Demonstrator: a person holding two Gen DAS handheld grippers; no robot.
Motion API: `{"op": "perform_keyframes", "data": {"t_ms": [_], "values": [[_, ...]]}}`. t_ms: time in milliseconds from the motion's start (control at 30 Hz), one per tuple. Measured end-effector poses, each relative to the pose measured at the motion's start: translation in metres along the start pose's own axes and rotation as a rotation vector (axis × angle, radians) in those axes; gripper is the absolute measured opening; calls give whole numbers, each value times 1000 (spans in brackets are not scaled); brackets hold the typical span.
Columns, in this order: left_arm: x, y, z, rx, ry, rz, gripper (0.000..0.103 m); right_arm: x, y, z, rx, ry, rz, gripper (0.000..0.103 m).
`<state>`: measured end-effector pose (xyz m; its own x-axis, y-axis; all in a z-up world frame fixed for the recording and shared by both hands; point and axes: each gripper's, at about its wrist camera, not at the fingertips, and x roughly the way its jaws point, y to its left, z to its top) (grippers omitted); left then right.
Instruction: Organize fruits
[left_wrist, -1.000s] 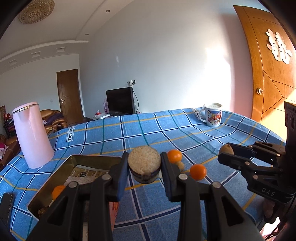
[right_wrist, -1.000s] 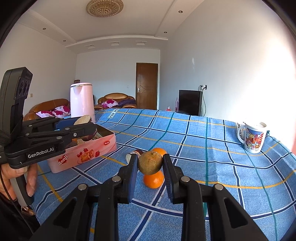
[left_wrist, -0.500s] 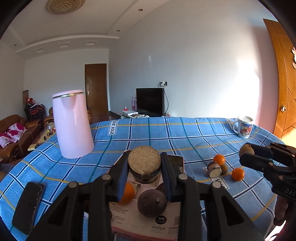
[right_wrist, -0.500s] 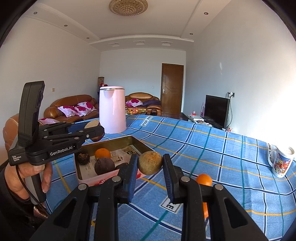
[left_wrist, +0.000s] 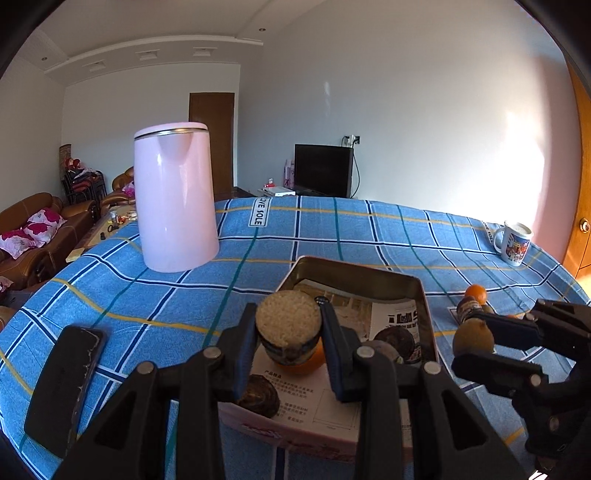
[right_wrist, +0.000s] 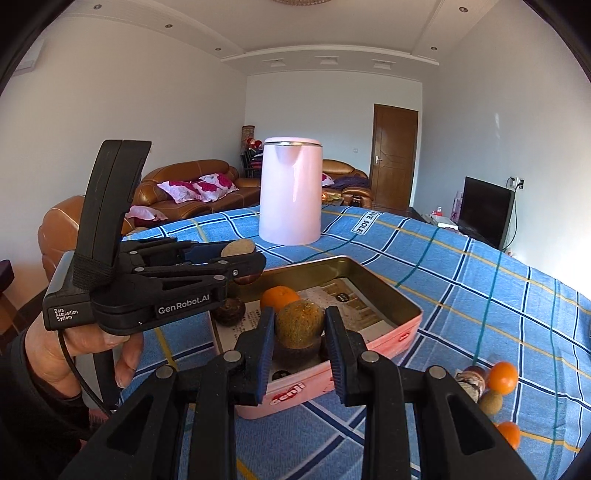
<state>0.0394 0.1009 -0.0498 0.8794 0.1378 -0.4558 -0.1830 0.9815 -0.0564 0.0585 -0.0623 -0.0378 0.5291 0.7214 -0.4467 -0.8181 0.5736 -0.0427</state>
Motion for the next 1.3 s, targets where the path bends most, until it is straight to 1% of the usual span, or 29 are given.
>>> {"op": "perform_keyframes", "data": {"t_ms": [167,367,467,700,733,767,800,833,867,900,967,1100,1200,1300], "values": [[3,0,-4,1,25,-5,35,18,8,-7,-2,61,38,29],[5,-5,-11,18,51,-8,35,30,11,-10,-7,120,49,29],[6,-8,-14,29,62,-9,35,39,9,-13,0,168,53,29],[12,-6,-18,26,94,4,35,42,11,-11,0,185,64,29],[12,-5,-18,21,91,14,37,41,13,-11,1,186,66,29],[10,-4,-18,16,83,22,42,41,13,-11,2,187,69,33],[9,-3,-17,12,77,25,46,41,13,-11,5,184,69,39],[7,-3,-15,11,71,29,55,41,11,-11,7,179,59,48],[5,-4,-14,13,62,37,61,39,10,-11,7,173,59,55],[2,-5,-12,14,53,43,63,36,9,-11,6,164,62,56],[-2,-8,-8,11,39,31,66,27,5,-12,-1,145,39,56],[-8,-26,2,37,12,1,71,-2,-16,-14,-5,108,-47,56],[-10,-47,8,73,3,-40,73,-23,-46,-19,17,116,-157,56],[-8,-71,13,112,5,-91,73,-41,-86,-27,93,137,-260,56]]}}
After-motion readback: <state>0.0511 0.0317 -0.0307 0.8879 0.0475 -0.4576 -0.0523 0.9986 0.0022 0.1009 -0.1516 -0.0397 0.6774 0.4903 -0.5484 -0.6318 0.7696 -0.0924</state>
